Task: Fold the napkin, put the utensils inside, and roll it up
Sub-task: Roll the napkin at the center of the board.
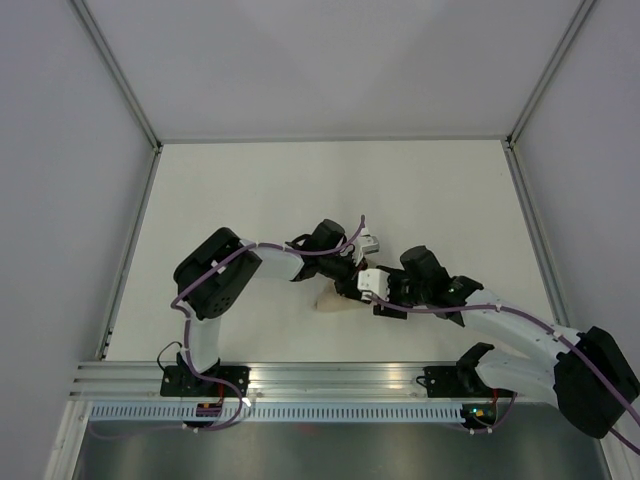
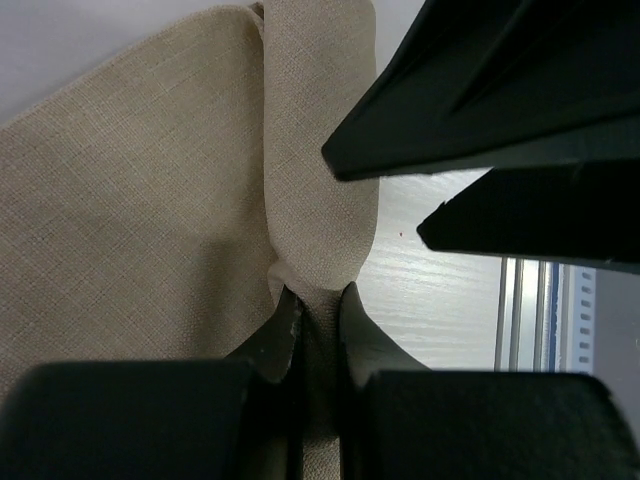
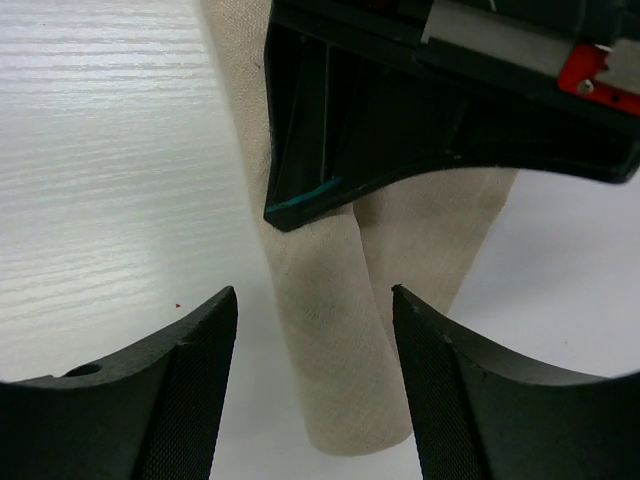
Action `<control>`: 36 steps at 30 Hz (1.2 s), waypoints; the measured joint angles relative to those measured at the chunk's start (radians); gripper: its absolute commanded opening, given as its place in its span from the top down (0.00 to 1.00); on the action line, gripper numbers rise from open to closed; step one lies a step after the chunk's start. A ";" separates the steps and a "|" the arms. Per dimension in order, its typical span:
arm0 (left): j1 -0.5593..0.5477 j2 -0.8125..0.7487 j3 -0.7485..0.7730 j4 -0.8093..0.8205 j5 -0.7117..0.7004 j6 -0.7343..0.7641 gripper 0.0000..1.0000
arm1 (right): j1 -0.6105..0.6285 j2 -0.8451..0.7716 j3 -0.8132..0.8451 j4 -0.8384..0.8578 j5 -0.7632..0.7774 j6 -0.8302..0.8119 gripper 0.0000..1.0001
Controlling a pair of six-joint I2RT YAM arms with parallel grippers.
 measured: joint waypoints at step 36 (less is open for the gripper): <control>0.059 -0.179 -0.102 -0.048 -0.212 -0.039 0.47 | 0.108 0.208 -0.004 0.166 0.119 -0.042 0.95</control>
